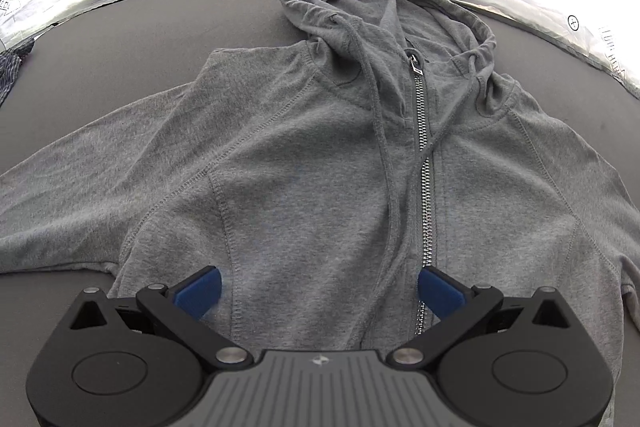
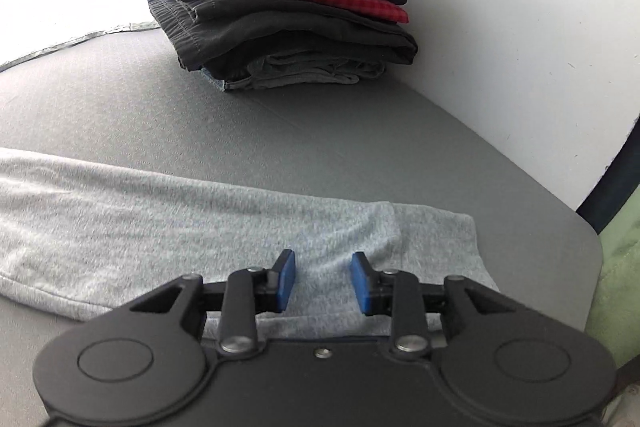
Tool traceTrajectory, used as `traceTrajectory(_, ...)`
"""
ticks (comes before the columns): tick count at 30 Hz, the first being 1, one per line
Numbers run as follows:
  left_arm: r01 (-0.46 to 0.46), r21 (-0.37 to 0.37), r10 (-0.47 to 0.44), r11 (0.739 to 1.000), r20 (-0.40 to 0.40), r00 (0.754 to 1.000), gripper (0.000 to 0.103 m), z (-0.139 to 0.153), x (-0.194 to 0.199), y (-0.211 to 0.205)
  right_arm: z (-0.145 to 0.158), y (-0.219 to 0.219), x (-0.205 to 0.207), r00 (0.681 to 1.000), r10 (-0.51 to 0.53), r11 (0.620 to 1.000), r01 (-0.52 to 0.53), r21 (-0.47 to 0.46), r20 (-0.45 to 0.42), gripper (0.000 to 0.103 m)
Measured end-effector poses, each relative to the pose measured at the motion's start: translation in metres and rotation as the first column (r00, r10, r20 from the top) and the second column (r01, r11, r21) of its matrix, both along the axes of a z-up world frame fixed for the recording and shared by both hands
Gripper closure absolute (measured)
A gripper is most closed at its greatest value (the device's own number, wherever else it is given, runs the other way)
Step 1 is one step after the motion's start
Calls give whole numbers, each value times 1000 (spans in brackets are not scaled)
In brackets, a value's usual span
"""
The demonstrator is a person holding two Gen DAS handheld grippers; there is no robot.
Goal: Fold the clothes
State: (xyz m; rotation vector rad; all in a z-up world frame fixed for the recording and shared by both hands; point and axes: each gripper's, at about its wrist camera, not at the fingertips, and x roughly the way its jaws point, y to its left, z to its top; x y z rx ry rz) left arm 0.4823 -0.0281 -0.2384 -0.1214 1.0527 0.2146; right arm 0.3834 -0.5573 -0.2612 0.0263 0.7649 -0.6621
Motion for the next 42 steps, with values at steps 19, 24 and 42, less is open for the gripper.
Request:
traceTrajectory(19, -198, 20, 198, 980, -30, 980, 0, -12, -210, 90, 28, 120, -34, 945, 326, 915, -322, 244, 23, 1)
traceTrajectory(24, -109, -27, 108, 994, -41, 993, 0, -10, -220, 103, 36, 198, -41, 869, 495, 841, -483, 244, 16, 0)
traceTrajectory(42, -395, -225, 443, 891, 230, 867, 0, 39, -218, 320, 38, 337, -8, 871, 478, 802, -486, 347, 114, 0)
